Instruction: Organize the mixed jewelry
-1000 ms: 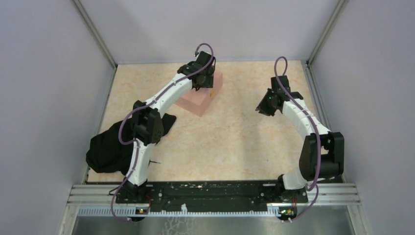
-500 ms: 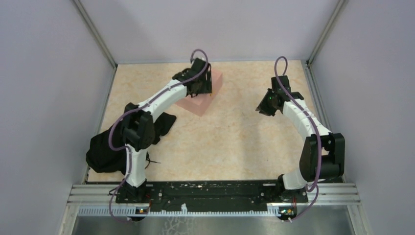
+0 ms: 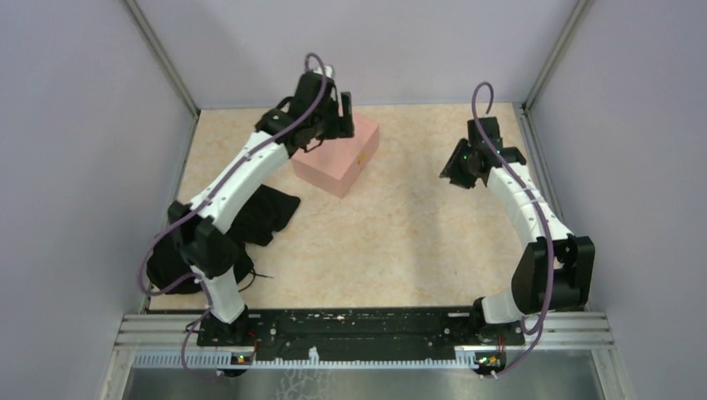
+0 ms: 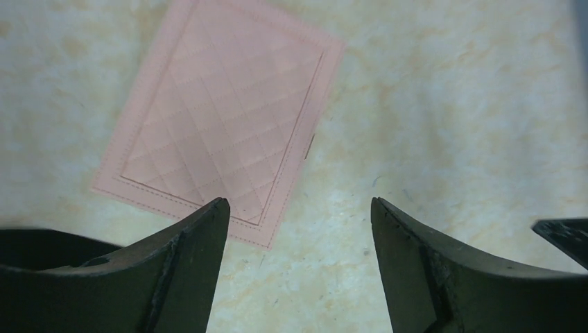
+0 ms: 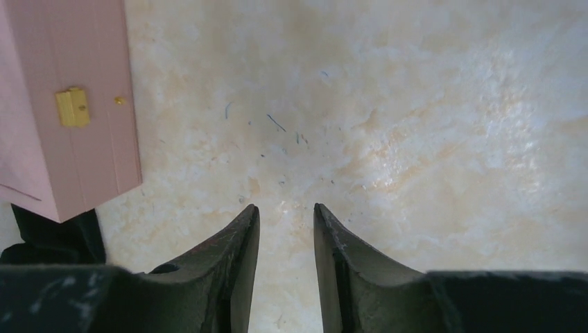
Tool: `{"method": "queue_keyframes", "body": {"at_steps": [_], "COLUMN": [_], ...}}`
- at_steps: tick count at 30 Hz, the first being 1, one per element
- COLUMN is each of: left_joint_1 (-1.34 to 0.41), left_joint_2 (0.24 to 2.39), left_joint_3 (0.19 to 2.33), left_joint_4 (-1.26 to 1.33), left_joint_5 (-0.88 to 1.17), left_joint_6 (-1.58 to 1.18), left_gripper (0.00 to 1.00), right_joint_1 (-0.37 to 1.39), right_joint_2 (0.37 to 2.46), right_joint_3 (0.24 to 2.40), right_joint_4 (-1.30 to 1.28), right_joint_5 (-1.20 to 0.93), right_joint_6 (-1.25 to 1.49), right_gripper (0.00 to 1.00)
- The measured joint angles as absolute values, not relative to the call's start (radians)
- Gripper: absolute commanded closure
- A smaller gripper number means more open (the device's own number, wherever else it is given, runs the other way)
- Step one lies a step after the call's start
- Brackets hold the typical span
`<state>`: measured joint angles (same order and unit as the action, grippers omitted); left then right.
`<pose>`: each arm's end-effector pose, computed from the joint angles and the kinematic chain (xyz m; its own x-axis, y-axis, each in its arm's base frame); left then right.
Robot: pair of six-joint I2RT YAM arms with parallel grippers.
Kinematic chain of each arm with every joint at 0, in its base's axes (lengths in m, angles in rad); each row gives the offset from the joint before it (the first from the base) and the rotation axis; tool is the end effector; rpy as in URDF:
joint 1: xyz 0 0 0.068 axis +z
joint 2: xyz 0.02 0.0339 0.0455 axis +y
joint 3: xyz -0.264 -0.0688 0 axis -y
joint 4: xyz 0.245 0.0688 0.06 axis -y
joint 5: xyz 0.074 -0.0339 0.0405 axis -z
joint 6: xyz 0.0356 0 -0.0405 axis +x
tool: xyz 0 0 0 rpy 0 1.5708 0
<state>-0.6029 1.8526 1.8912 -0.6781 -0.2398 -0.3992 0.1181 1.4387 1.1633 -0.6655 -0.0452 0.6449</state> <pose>0.3533 -0.2329 0.3717 -0.6060 -0.0412 -0.7944 0.1718 0.9683 -0.1813 0.2996 0.0372 0.2778 -0.7279 0.5183 -0.4488 0.3672 0.8475 0.3833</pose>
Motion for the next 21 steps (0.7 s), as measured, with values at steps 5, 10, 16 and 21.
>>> {"method": "queue_keyframes", "body": {"at_steps": [5,10,16,21], "left_joint_1": [-0.579,-0.482,-0.355,-0.334], "left_joint_2": [1.658,1.483,1.391,1.341], "left_joint_3": [1.913,1.865,1.736,1.611], "left_joint_4": [-0.669,-0.658,-0.652,-0.619], "left_joint_5": [-0.234,-0.227,-0.226,-0.228], "left_joint_6": [-0.362,-0.326,-0.305,-0.291], "left_gripper": [0.09,0.05,0.01,0.01], "right_joint_1": [0.116,0.115,0.115,0.115], "right_joint_2": [1.439,1.424,1.319,1.186], "right_joint_3": [1.434,1.716,1.79,1.652], "right_joint_4": [-0.76,-0.796,-0.79,-0.7], "right_joint_5": [0.029,0.146,0.256,0.273], "right_joint_6": [0.54,0.41,0.336,0.321], "right_gripper": [0.42,0.34,0.24,0.19]}}
